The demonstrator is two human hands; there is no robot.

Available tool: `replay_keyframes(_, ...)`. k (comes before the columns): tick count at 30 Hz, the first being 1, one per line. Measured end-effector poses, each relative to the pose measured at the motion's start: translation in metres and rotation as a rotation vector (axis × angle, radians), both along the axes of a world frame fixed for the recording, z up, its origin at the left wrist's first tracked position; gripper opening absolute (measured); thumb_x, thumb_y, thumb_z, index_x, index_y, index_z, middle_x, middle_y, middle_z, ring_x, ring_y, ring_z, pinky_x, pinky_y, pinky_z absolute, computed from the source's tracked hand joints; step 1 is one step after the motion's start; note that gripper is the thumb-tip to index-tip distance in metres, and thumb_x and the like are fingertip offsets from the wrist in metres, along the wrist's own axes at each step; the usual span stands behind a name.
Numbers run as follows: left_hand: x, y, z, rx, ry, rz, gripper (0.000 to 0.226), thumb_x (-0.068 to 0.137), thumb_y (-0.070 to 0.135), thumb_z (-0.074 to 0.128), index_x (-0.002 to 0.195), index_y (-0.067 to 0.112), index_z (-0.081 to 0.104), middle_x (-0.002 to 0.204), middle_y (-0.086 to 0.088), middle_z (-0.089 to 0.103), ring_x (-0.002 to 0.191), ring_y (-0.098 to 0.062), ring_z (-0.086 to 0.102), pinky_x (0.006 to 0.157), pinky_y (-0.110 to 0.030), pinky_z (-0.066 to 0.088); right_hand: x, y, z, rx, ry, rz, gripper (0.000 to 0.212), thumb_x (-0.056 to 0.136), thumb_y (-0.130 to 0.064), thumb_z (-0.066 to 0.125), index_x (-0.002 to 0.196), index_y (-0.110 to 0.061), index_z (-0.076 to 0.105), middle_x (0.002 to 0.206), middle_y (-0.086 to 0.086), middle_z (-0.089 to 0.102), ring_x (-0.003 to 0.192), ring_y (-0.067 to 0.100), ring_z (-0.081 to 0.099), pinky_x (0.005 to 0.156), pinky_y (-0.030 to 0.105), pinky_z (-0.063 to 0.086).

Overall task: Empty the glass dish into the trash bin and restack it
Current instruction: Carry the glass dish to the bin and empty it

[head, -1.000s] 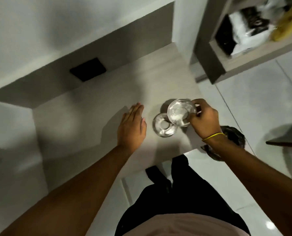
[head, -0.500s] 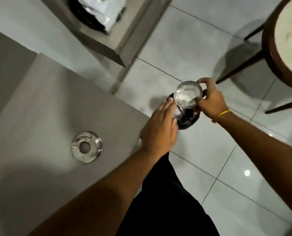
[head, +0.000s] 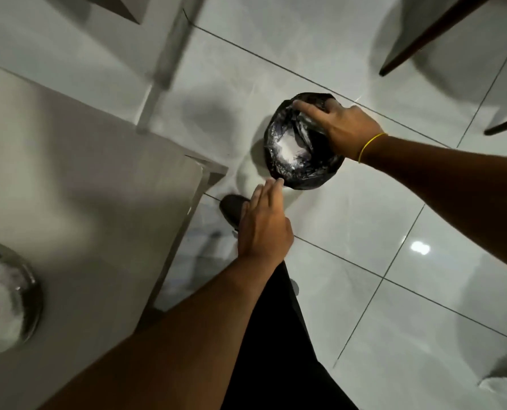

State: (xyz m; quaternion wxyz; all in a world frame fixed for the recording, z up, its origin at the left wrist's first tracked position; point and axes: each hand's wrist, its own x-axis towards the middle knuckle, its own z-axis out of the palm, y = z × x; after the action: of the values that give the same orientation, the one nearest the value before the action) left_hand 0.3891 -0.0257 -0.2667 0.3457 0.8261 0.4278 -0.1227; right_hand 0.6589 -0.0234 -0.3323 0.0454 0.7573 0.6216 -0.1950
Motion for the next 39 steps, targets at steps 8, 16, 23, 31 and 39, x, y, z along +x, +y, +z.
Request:
replay_keyframes(8,-0.006,-0.004,-0.033,-0.001,0.042,-0.032,0.087,0.086,-0.014,0.053,0.163,0.017,0.028,0.174,-0.01,0.032,0.162,-0.028,0.028,0.126,-0.051,0.038,0.013,0.007,-0.044,-0.14,-0.178,0.256,0.098,0.096,-0.011,0.064,0.168,-0.039,0.003,0.11,0.029,0.055,0.062,0.044,0.066,0.049,0.037,0.037)
replay_keyframes(16,-0.01,-0.004,-0.039,-0.025,0.072,-0.044,0.086,0.089,-0.011,0.052,0.164,0.02,0.025,0.174,-0.01,0.032,0.161,-0.03,0.027,0.124,-0.053,0.039,0.011,0.031,-0.057,-0.169,-0.201,0.349,0.079,0.1,-0.013,0.052,0.166,-0.039,0.016,0.105,0.025,0.054,0.058,0.039,0.061,0.048,0.037,0.039)
replay_keyframes(23,-0.011,-0.005,-0.041,-0.028,0.065,-0.061,0.087,0.091,-0.012,0.05,0.165,0.025,0.024,0.175,-0.009,0.03,0.163,-0.03,0.024,0.125,-0.053,0.038,0.002,0.03,-0.062,-0.213,-0.177,0.322,0.059,0.105,-0.024,0.037,0.163,-0.031,0.03,0.111,0.028,0.054,0.078,0.046,0.07,0.061,0.048,0.059)
replay_keyframes(31,-0.015,-0.005,-0.041,-0.017,0.012,-0.053,0.098,0.085,-0.016,0.047,0.166,0.03,0.017,0.175,-0.012,0.031,0.162,-0.031,0.026,0.126,-0.053,0.037,-0.007,0.028,-0.058,-0.281,-0.222,0.301,0.048,0.109,-0.024,0.037,0.156,-0.027,0.04,0.111,0.025,0.052,0.083,0.044,0.071,0.062,0.048,0.058)
replay_keyframes(39,-0.017,-0.005,-0.043,0.009,-0.02,-0.062,0.106,0.084,-0.015,0.053,0.166,0.035,0.009,0.176,-0.012,0.028,0.162,-0.031,0.024,0.125,-0.053,0.039,-0.014,0.033,-0.061,-0.305,-0.384,0.412,0.052,0.109,-0.014,0.038,0.161,-0.021,0.035,0.11,0.021,0.055,0.076,0.035,0.072,0.053,0.04,0.054)
